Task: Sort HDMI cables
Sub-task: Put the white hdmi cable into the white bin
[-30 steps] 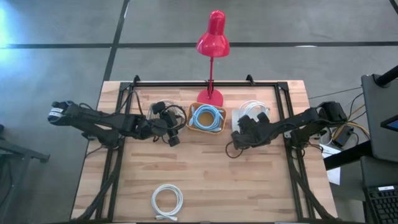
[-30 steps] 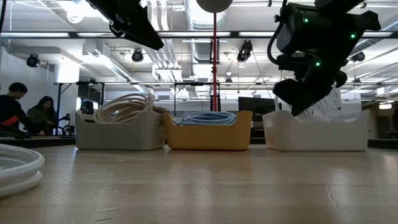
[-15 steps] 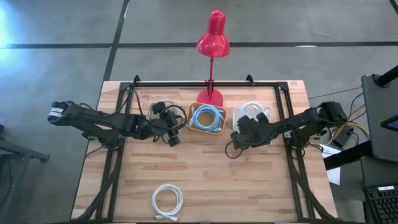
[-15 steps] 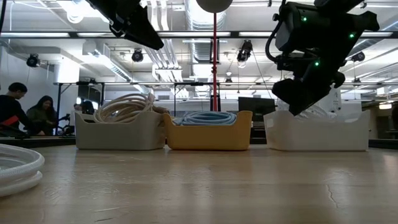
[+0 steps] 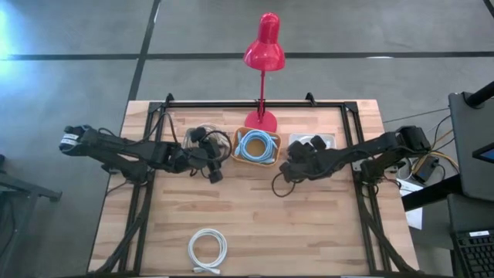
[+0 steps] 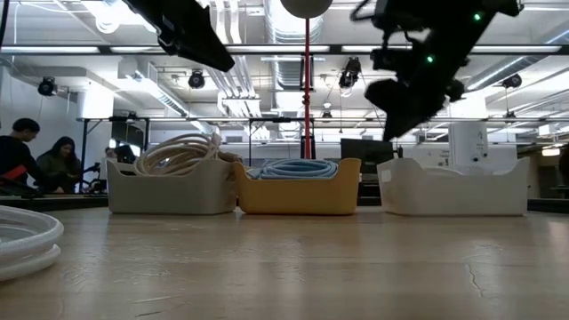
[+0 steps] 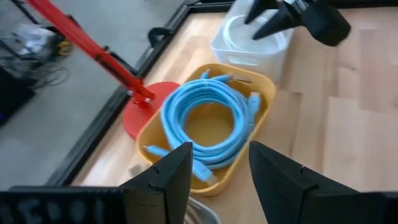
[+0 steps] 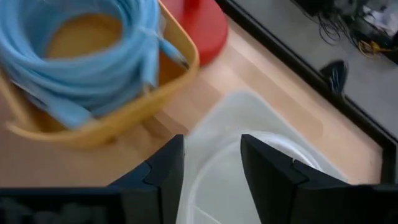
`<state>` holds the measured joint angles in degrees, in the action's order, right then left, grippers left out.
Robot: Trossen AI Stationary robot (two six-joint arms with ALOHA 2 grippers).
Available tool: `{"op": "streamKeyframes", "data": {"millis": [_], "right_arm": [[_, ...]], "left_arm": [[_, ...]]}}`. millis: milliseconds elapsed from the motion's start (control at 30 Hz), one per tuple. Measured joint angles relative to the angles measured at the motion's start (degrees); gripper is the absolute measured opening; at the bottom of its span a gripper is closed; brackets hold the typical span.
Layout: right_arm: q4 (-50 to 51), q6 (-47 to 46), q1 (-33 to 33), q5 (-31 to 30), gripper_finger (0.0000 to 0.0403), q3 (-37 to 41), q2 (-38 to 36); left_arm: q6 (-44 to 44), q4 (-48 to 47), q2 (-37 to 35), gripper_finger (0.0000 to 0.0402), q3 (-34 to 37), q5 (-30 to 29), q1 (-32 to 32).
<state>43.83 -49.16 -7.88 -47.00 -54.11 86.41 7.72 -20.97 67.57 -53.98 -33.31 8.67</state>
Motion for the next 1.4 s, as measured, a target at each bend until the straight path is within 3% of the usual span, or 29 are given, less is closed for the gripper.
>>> {"op": "streamKeyframes", "data": {"millis": [167,400,633,1000,1167,1400], "right_arm": [[-4.1,5.6,0.0,-0.1,0.0156,-3.5,0.0],[-17.7,17.1,0.0,0.3,0.0144,-4.1,0.0],[-23.7,24.8,0.0,0.4,0.0137,-3.5,0.4],[-23.7,26.9,0.0,0.5,0.0148,-3.5,0.6],[-23.7,26.7,0.0,0.5,0.0146,-3.5,0.8],[-24.0,26.7,0.0,0.5,0.0146,-3.5,0.8]], "left_arm": [[0.3,0.0,0.1,0.0172,0.0,7.1,0.0],[2.7,0.0,0.1,0.0172,1.3,23.9,0.6],[7.5,7.0,0.1,0.0172,9.5,36.9,6.1],[22.3,27.0,3.9,0.0172,22.2,37.4,19.5],[28.3,26.4,10.3,0.0172,21.7,36.8,22.2],[28.3,22.1,19.5,0.0172,16.6,37.2,23.2]]}}
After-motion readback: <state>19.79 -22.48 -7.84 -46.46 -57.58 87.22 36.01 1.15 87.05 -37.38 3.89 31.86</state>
